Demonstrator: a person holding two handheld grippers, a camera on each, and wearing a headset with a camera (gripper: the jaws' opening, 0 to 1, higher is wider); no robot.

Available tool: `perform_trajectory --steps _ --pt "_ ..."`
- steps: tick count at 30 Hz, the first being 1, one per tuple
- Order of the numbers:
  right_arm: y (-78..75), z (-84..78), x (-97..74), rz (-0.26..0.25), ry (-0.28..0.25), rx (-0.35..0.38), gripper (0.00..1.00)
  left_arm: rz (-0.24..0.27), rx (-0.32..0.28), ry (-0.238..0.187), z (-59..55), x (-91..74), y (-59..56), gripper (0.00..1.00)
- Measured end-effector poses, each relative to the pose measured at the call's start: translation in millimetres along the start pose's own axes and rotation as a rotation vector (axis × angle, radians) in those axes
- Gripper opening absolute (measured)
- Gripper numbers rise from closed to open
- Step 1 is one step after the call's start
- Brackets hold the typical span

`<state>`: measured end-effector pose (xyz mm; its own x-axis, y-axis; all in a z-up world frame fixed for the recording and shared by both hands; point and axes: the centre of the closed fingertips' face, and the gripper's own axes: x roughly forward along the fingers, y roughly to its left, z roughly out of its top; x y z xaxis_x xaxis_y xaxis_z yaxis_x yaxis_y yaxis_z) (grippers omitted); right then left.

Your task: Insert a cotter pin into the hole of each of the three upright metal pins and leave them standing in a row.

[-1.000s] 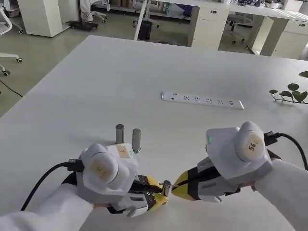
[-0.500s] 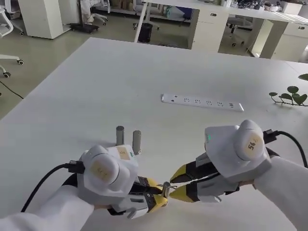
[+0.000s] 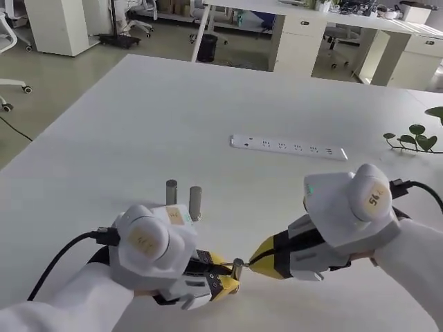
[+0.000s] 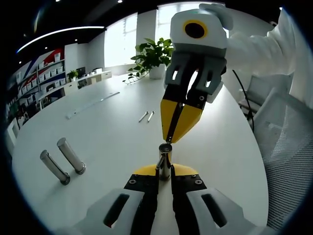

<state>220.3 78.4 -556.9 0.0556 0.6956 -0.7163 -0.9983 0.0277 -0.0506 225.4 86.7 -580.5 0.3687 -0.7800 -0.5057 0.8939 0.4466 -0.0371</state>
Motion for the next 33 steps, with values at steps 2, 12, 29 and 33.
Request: perform_trajectory --steps 2,12,29,33 --pt "0.0 1.5 1.8 -0.001 0.003 -0.007 0.0 0.001 -0.001 -0.001 0.5 -0.2 0.3 0.07" --pt "2.3 2.5 -4.1 -0.018 -0.006 0.01 0.03 0.004 -0.022 -0.024 1.9 -5.5 0.7 0.24" --pt "8.3 -2.0 6.2 -0.092 -0.114 0.163 0.29 0.033 -0.053 -0.005 -22.4 -52.0 2.4 0.98" --pt "9.5 -1.7 11.9 -0.096 -0.137 0.195 0.31 0.051 -0.099 -0.038 -26.5 -63.6 1.4 0.99"
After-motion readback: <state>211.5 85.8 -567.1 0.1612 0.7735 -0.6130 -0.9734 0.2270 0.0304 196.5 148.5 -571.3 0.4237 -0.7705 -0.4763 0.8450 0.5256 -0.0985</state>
